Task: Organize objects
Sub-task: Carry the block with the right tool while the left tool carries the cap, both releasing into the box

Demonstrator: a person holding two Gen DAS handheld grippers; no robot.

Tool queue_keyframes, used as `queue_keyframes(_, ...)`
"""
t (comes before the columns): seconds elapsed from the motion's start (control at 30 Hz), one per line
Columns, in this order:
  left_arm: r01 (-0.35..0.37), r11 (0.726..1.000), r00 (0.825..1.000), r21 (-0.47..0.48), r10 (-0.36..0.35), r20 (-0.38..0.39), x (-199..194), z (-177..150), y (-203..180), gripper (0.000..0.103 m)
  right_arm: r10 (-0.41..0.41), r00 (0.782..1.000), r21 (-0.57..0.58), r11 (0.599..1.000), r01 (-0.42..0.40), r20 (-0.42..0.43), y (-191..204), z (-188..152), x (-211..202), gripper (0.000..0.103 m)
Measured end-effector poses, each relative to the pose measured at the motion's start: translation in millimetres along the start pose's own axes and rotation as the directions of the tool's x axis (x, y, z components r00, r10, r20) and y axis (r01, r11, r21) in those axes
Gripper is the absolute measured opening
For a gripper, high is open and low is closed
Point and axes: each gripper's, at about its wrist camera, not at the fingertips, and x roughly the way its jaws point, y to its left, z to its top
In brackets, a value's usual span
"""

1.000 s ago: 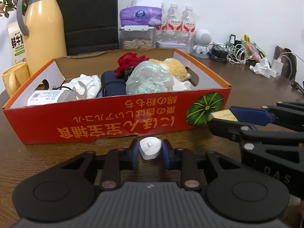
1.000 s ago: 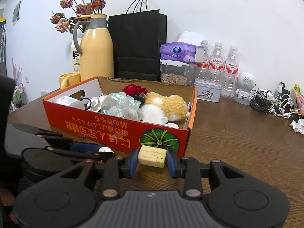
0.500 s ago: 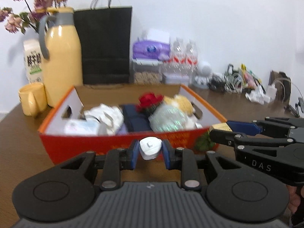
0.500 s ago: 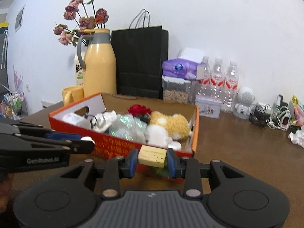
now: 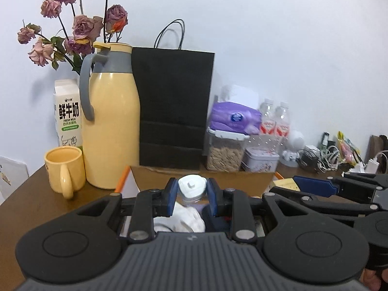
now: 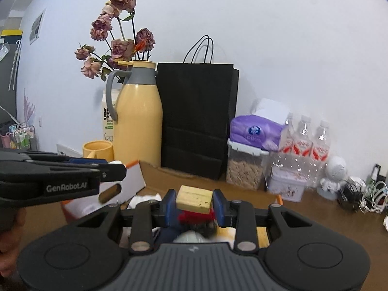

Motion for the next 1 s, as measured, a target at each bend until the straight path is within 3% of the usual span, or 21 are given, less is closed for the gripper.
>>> queue_keyframes(0.17,0.006,1.000,1.000,-0.002,-0.006,-0.009,27,5,7,0.027,-0.005,1.000,0.016,1.000,0.005,-0.002,0,11,31,0.032)
queue_keyframes(0.47,0.008,1.000,0.996,0.021,-0.006,-0.089,62,-11,13,0.029,0.007,0.998,0.045,0.999,-0.005,-0.058,-14,-6,61,0.032)
queue_keyframes(0.57,0.000,0.999,0.996,0.035,0.003,-0.085,62,-15,13,0.038,0.004,0.997,0.057,0.998,0.000,-0.074,-20,-11,63,0.032)
queue_keyframes(0.63,-0.012,0.999,0.997,0.041,0.015,-0.072,60,-15,13,0.073,-0.002,0.997,0.065,0.998,0.008,-0.081,-24,-14,64,0.039)
queue_keyframes(0.7,-0.032,0.998,0.998,0.049,0.034,-0.045,56,-14,12,0.088,-0.012,0.997,0.072,0.997,0.018,-0.082,-28,-15,63,0.064)
queue_keyframes(0.8,-0.039,0.998,0.999,0.048,0.040,-0.017,52,-11,13,0.103,-0.032,0.996,0.070,0.997,0.038,-0.078,-32,-17,61,0.085)
queue_keyframes(0.9,-0.053,0.998,0.999,0.033,0.053,-0.011,52,-9,16,0.103,-0.037,0.996,0.082,0.996,0.044,-0.080,-35,-16,60,0.101)
queue_keyframes(1.0,-0.061,0.998,0.998,0.029,0.062,-0.024,55,-9,17,0.103,-0.038,0.995,0.081,0.996,0.045,-0.094,-35,-16,62,0.103)
